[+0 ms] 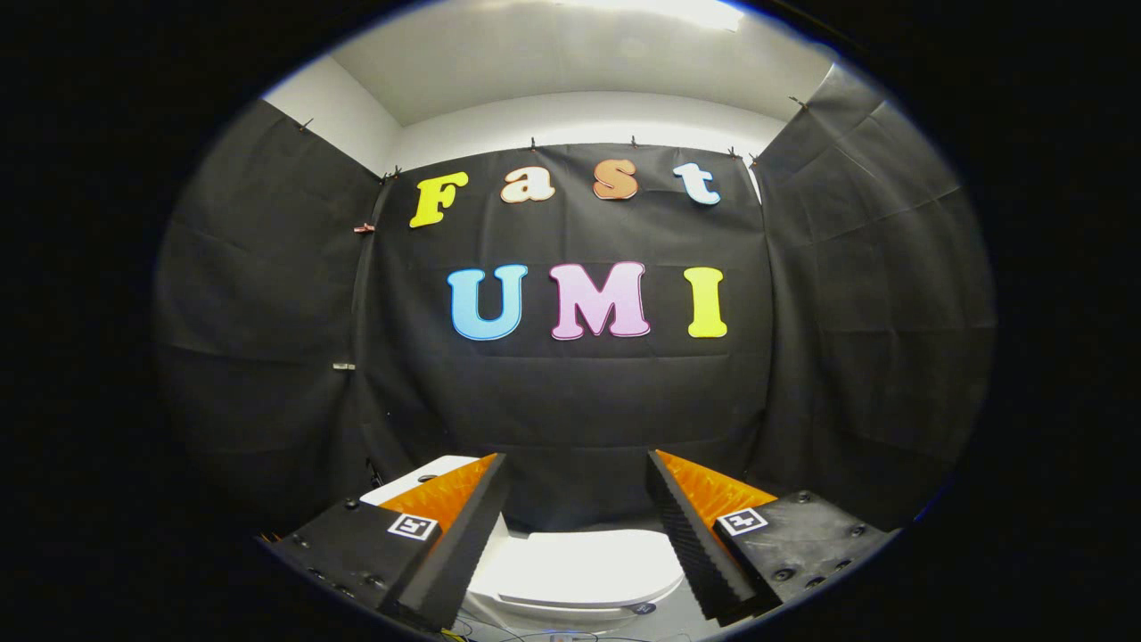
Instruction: Open the toilet lid.
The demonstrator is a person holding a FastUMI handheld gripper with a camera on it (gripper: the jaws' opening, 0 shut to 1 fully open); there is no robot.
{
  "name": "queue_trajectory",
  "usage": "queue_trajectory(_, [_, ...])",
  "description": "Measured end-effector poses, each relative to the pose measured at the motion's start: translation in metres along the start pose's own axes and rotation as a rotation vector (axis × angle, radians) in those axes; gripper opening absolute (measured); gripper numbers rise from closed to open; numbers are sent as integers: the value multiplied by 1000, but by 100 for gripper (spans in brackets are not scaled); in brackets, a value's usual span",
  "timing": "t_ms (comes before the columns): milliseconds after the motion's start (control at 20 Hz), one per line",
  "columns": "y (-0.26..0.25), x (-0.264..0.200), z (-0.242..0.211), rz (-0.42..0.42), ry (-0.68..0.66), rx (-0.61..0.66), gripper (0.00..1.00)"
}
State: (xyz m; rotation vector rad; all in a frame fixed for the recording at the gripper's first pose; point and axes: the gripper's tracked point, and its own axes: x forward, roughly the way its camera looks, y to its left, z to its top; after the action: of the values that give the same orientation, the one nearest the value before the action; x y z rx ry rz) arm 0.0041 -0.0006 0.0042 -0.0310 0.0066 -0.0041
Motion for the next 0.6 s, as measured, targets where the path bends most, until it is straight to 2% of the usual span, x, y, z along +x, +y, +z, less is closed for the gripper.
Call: queue_trajectory(600, [-14, 0, -3, -23, 10, 24, 98])
